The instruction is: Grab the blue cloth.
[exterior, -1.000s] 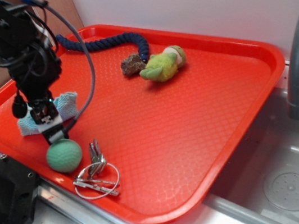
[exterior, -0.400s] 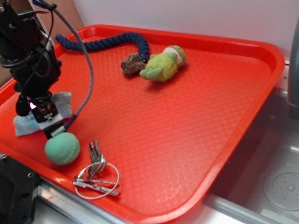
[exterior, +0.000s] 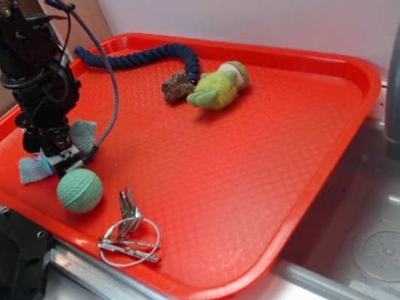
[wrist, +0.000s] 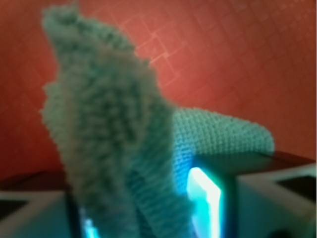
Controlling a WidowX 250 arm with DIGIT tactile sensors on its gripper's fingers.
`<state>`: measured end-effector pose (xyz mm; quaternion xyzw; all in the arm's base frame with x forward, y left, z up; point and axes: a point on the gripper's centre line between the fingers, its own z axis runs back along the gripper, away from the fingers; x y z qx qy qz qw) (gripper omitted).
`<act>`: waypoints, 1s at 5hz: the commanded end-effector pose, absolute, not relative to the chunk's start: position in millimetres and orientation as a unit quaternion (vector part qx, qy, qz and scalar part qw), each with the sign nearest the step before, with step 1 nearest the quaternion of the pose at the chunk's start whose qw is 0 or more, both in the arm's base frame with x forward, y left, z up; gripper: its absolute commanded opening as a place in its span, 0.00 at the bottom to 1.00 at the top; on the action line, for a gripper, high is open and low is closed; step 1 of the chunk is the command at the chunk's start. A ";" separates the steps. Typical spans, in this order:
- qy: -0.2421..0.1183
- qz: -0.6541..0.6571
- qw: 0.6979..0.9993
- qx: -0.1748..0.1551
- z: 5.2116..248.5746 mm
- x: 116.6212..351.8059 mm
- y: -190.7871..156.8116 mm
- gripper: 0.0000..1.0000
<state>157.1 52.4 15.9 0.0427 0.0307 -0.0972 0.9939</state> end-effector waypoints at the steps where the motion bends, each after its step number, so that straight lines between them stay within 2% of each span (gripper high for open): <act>1: -0.010 -0.093 0.994 0.048 51.8 165.6 47.6 0.00; 2: -0.057 -0.092 0.994 0.010 102.6 186.8 32.4 0.00; 3: -0.094 -0.075 0.993 0.007 154.7 216.1 2.4 0.00; 4: -0.083 -0.044 0.995 0.044 184.7 226.9 -27.3 0.00; 5: -0.058 -0.006 0.997 0.044 201.8 226.3 -45.1 0.00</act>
